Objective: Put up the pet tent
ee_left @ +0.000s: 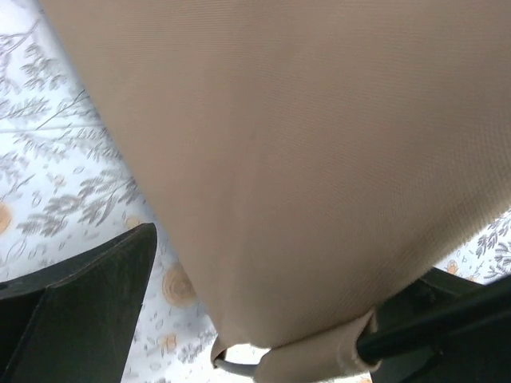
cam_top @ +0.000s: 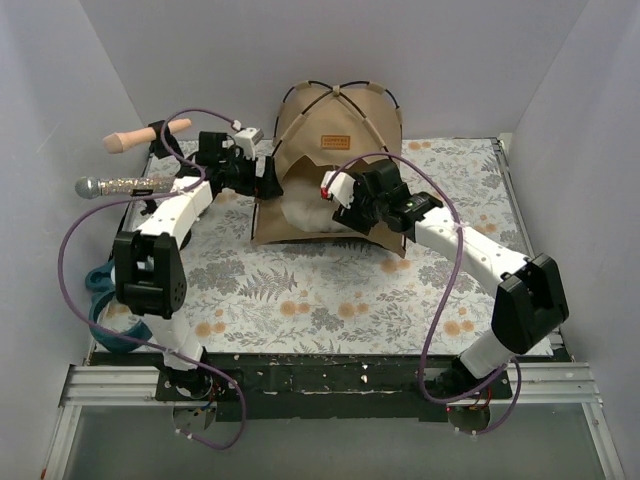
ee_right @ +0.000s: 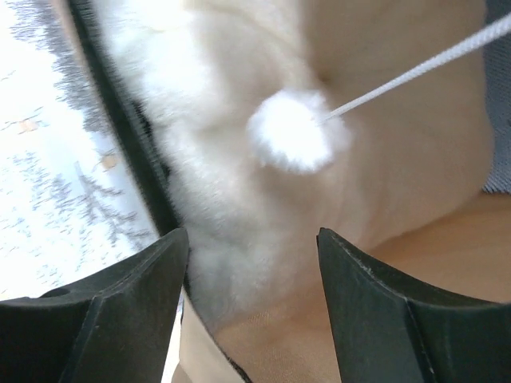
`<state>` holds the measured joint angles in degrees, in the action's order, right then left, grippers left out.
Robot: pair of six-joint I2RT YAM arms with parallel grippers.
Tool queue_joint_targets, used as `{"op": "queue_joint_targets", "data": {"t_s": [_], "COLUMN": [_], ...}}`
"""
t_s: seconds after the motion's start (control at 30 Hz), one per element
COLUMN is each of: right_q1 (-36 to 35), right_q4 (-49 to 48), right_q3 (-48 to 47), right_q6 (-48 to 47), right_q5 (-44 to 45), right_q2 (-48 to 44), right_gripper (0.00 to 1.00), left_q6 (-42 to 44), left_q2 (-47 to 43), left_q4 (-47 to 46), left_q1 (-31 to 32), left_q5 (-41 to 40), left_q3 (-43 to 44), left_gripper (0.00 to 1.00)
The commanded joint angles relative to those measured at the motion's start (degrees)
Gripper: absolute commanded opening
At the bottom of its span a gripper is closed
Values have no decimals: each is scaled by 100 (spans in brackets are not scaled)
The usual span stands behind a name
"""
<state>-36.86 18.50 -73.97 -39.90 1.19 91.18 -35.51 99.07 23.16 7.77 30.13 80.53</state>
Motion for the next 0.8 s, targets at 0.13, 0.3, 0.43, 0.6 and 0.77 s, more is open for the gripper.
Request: {"op": "queue_joint_targets", "data": {"t_s": [0.13,0.3,0.43,0.6,0.77], "right_q1": [231,294,311,478,452], "right_q4": [663,673,883,1313,1200], "right_q3": [358,629,963,973,754], "right_q6": [263,9,-412,-624,-659], "right_q5": [-1171,-2043,-2071,-1886,-2710], "right_q2": [-601,-1022,-1164,-935,-1268], "right_gripper": [77,76,71,66,72], "left_q6": [491,817,1089,1257,1748], "left_q2": [510,-781,-1249,-1135,-890], "left_q4": [892,883,1505,2316,2238], "left_q1": [207,138,-327,-960,-970], "left_q5": [624,1407,1917,1498,-109], "left_q3": [1387,667,805,1237,1123], "left_gripper": [98,98,98,98,98]}}
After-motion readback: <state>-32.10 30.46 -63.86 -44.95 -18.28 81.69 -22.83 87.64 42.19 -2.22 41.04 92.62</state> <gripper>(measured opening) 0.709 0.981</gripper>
